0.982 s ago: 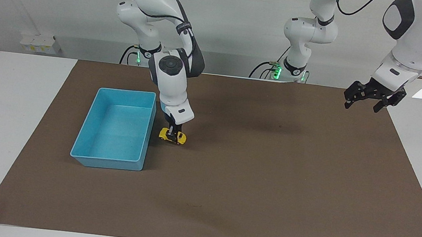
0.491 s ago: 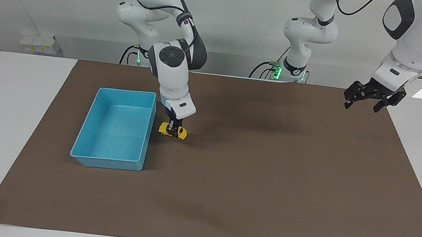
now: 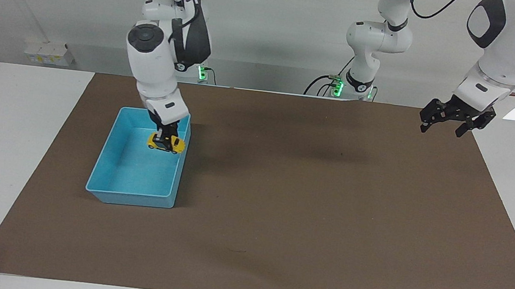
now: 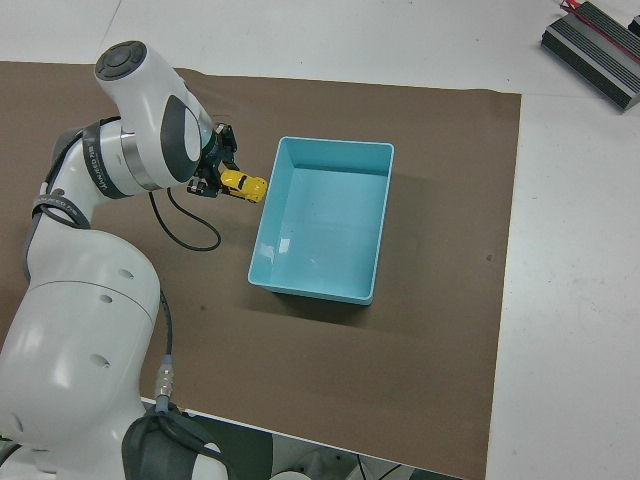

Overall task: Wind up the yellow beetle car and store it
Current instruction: 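Carry the car into the blue bin and lower it with the right gripper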

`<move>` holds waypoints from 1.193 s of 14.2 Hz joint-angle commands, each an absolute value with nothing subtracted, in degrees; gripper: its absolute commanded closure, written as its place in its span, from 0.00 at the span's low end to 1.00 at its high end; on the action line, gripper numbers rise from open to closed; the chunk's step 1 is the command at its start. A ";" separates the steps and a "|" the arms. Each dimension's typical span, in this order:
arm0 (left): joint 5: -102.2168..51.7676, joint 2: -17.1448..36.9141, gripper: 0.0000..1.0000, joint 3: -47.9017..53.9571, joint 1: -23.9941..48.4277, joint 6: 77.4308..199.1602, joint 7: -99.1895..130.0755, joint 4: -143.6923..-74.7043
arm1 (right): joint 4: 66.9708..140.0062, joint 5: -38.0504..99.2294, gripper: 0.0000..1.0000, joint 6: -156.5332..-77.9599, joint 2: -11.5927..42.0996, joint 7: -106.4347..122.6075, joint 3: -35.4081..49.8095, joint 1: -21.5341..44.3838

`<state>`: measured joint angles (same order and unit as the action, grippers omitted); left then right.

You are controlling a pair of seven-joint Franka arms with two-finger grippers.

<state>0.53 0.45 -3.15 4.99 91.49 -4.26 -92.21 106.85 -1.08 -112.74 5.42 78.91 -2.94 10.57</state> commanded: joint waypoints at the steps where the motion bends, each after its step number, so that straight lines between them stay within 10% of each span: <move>1: 1.49 -0.44 0.00 -2.55 4.39 90.62 -3.60 -92.46 | 110.99 -0.44 1.00 -112.76 2.30 87.43 -2.29 6.95; 17: 1.49 -0.44 0.00 -2.55 4.39 90.62 -3.60 -92.46 | 129.20 0.44 1.00 -136.13 2.28 92.90 -2.37 4.92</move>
